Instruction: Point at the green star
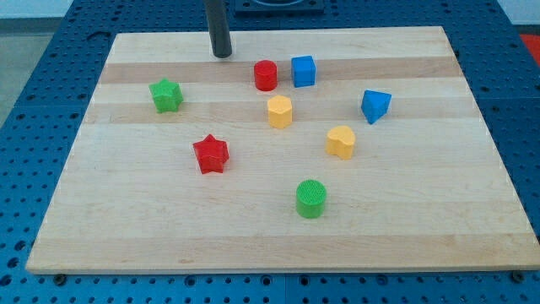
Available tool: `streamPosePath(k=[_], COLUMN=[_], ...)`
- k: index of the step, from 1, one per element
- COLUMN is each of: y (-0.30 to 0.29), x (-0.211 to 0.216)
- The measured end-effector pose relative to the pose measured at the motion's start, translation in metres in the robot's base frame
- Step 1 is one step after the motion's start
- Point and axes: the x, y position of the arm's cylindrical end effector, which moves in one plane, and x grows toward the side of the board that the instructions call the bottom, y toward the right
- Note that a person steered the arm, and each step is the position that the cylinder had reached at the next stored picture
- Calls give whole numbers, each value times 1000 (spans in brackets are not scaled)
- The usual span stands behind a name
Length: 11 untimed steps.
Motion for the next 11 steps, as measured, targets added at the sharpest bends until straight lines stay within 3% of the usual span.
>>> streamPosePath(k=[4,11], y=[-11,-51], x=[52,78])
